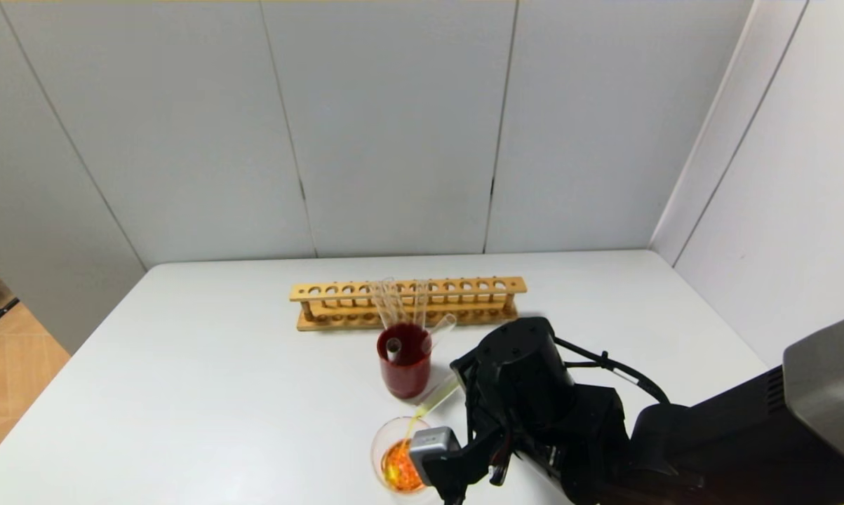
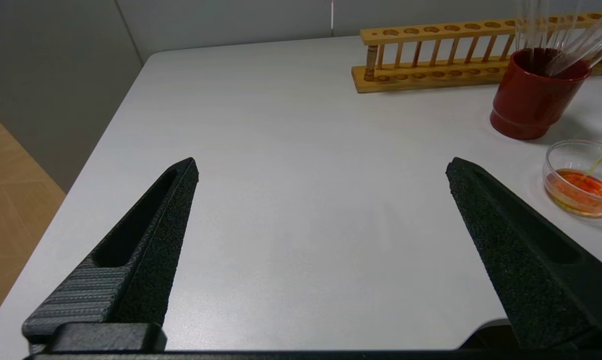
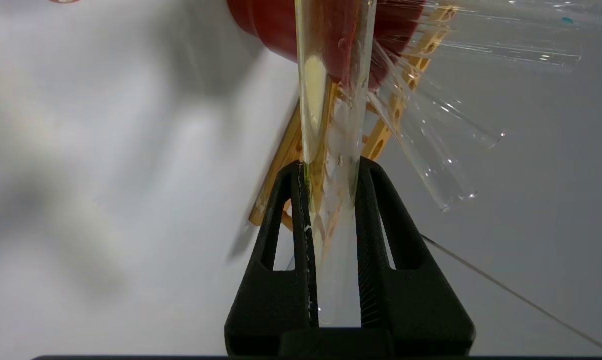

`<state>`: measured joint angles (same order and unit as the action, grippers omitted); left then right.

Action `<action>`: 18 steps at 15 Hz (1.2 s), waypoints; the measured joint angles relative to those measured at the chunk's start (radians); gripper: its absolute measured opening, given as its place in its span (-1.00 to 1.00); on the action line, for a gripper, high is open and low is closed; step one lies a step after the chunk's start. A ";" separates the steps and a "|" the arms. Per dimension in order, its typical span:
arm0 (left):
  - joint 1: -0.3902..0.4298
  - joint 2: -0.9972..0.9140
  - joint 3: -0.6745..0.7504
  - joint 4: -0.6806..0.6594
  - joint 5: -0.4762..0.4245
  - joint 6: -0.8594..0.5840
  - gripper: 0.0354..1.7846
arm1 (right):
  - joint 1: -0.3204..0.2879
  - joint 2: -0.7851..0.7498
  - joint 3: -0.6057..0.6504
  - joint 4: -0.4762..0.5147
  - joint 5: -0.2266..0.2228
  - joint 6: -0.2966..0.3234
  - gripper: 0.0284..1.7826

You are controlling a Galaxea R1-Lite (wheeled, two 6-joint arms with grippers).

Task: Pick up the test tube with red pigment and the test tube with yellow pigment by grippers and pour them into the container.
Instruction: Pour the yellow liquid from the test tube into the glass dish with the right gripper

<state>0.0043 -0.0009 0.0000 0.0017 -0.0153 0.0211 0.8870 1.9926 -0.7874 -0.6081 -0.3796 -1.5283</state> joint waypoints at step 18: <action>0.000 0.000 0.000 0.000 0.000 0.000 0.96 | 0.006 0.015 -0.051 -0.011 -0.064 -0.218 -0.67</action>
<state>0.0043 -0.0009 0.0000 0.0013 -0.0157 0.0211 0.8928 2.0079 -0.8389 -0.6196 -0.4440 -1.7464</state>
